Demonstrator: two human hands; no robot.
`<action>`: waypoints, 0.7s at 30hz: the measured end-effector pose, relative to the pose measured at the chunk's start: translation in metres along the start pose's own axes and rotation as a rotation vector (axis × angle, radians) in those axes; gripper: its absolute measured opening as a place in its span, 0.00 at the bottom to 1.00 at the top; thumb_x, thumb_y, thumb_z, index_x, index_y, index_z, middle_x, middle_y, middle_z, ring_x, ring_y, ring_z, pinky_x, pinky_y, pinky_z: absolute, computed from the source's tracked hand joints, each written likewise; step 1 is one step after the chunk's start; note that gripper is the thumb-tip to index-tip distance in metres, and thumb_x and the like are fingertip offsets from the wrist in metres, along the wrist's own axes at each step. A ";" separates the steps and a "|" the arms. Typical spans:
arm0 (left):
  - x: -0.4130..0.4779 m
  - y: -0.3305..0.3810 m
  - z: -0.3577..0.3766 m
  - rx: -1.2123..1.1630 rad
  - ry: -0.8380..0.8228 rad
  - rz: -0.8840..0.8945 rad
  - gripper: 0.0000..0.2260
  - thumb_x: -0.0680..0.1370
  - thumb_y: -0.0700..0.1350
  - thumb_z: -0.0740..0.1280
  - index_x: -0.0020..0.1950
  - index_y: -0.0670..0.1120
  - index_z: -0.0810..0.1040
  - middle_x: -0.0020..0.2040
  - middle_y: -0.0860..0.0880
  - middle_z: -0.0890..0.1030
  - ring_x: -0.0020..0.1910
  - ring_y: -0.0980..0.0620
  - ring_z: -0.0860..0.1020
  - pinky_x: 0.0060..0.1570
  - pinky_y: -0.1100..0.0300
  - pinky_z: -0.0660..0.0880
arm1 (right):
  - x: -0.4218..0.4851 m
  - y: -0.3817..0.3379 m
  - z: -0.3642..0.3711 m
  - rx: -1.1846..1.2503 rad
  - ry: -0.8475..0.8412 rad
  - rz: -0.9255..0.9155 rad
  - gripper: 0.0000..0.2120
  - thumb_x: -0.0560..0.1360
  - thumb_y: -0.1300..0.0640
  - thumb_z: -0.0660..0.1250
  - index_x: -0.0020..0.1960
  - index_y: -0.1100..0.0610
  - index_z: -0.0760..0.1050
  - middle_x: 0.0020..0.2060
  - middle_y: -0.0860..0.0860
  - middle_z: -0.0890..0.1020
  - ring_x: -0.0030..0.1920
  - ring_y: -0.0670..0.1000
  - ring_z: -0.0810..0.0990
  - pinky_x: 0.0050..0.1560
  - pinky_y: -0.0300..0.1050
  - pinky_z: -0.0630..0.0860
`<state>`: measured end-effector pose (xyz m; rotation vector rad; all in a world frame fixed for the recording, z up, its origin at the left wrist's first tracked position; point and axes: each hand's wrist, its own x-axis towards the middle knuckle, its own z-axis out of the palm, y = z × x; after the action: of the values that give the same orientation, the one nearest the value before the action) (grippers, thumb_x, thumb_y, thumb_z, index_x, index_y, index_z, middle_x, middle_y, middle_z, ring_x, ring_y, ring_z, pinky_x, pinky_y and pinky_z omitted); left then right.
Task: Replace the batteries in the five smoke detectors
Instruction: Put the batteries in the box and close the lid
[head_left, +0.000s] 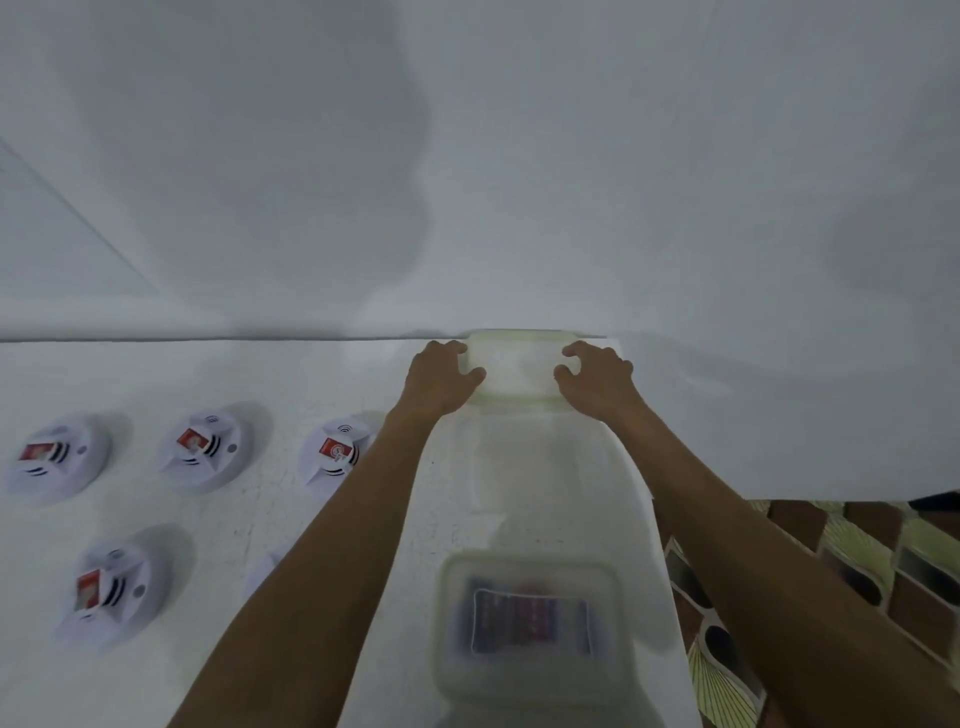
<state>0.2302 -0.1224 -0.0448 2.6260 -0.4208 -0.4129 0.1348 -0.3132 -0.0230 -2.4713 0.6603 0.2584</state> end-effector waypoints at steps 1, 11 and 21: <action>0.000 0.000 0.000 -0.049 0.004 -0.009 0.27 0.76 0.56 0.66 0.72 0.46 0.67 0.70 0.44 0.70 0.68 0.45 0.69 0.66 0.53 0.65 | -0.002 -0.002 -0.001 0.040 0.027 0.011 0.20 0.80 0.52 0.57 0.71 0.55 0.67 0.59 0.58 0.78 0.69 0.56 0.67 0.67 0.49 0.58; -0.025 0.013 -0.026 -0.373 0.116 0.058 0.27 0.77 0.51 0.68 0.74 0.46 0.65 0.69 0.46 0.72 0.64 0.47 0.73 0.63 0.48 0.71 | -0.032 -0.020 -0.025 0.479 0.198 -0.034 0.19 0.79 0.56 0.62 0.69 0.52 0.70 0.70 0.52 0.70 0.69 0.51 0.69 0.59 0.38 0.63; -0.114 0.023 -0.050 -0.276 0.207 0.175 0.28 0.75 0.52 0.69 0.73 0.48 0.65 0.66 0.47 0.73 0.55 0.55 0.75 0.55 0.59 0.72 | -0.099 -0.004 -0.032 0.222 0.229 -0.213 0.19 0.79 0.55 0.64 0.69 0.50 0.71 0.69 0.55 0.70 0.71 0.56 0.66 0.64 0.40 0.60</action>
<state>0.1390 -0.0826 0.0337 2.3125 -0.4832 -0.1290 0.0530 -0.2884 0.0370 -2.3495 0.4826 -0.1736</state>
